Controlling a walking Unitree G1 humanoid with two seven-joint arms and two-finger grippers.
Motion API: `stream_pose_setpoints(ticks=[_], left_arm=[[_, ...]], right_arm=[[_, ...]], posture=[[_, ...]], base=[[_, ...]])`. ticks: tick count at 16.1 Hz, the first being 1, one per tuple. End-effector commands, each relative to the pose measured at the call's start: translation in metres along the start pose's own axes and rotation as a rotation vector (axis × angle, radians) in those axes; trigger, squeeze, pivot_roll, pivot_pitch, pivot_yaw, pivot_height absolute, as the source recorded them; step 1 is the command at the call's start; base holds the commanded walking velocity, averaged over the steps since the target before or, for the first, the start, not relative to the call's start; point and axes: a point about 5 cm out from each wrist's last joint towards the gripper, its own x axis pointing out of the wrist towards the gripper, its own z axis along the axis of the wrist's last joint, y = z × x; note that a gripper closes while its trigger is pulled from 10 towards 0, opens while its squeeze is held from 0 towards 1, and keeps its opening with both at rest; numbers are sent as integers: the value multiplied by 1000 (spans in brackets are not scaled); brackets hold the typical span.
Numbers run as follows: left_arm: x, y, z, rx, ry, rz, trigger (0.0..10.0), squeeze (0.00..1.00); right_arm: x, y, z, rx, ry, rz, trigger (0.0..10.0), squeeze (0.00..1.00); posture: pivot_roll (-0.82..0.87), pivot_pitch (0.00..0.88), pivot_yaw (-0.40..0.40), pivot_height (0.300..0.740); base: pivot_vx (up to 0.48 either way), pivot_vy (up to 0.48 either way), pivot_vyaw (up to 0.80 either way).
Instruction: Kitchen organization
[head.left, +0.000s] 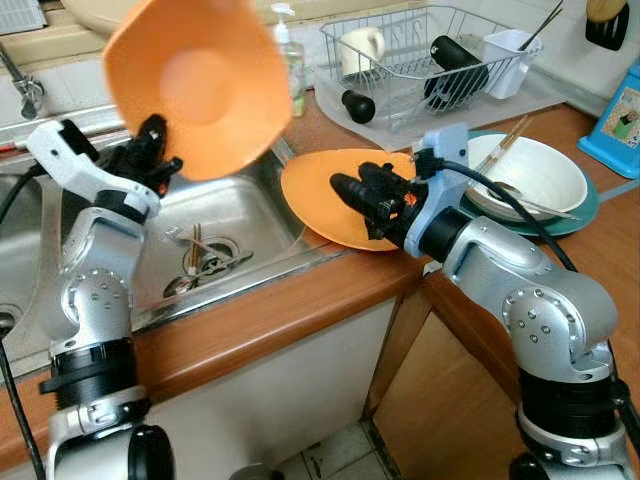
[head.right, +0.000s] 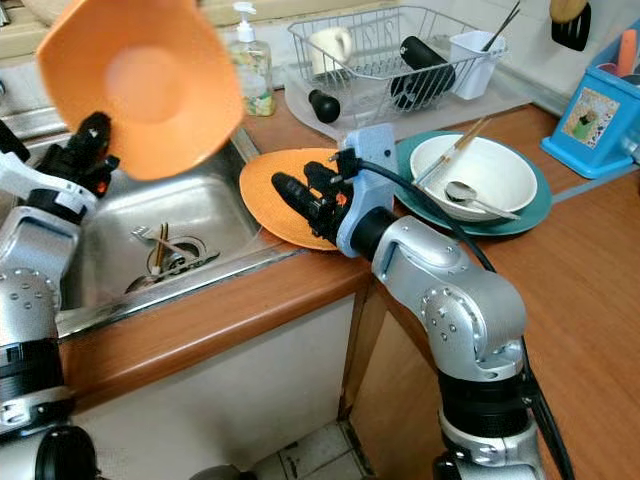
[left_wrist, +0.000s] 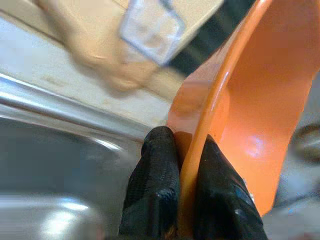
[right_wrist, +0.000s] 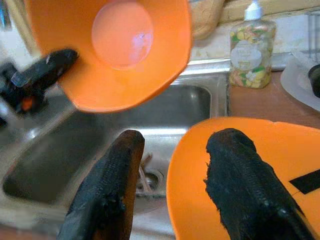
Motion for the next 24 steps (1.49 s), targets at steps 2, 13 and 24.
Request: stream_pose_setpoints(ticks=[2, 13, 24], left_arm=[[4, 17, -7, 201, 73, 106, 0, 0], [17, 36, -73, 467, 476, 185, 2588, 0], [15, 39, -93, 512, 636, 160, 10000, 1000]], right_arm=[[-4, 4, -7, -77, 53, 15, 10000, 0], [-11, 12, -28, -213, 225, 89, 10000, 0], [-11, 8, -32, -230, 252, 68, 10000, 0]], posture=[[-133, 0, 50, 740], [-148, 0, 59, 740], [-154, 0, 63, 740]], base=[[0, 0, 0], [0, 0, 0], [0, 0, 0]])
